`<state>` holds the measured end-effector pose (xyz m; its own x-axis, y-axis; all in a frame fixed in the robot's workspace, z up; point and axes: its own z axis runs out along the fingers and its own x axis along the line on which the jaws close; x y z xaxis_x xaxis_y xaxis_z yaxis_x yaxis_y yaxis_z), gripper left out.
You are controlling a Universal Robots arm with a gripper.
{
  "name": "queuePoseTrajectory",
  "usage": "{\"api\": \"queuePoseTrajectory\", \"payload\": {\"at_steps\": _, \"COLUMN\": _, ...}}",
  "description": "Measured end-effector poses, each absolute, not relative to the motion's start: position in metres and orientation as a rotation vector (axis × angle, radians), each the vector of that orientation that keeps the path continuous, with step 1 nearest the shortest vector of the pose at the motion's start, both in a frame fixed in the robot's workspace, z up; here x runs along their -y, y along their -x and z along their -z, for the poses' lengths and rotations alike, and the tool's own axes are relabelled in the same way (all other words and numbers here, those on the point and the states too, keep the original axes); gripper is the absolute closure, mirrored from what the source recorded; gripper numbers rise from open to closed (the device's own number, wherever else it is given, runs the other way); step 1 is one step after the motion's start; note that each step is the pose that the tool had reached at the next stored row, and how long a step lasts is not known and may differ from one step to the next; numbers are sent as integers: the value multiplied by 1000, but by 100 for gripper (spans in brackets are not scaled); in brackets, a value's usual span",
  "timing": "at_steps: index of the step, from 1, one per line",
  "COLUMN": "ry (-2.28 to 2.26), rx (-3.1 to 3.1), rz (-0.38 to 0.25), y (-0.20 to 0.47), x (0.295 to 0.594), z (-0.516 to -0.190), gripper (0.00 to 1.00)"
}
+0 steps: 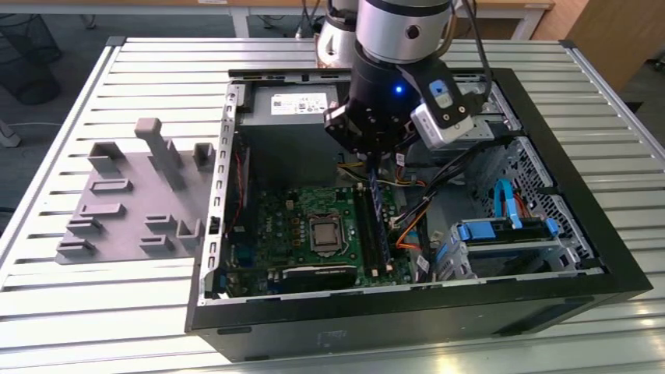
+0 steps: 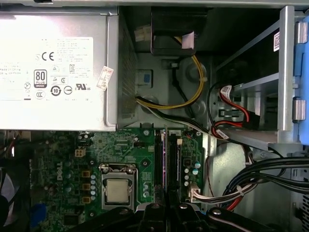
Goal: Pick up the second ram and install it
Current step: 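Insert the second ram into the second slot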
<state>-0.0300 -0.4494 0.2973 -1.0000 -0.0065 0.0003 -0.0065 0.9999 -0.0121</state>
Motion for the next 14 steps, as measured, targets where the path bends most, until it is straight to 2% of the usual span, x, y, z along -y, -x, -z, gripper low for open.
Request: {"api": "queuePoseTrajectory", "payload": {"at_steps": 14, "ry": -10, "rx": 3141, "rz": -19, "y": 30, "x": 452, "z": -292, "gripper": 86}}
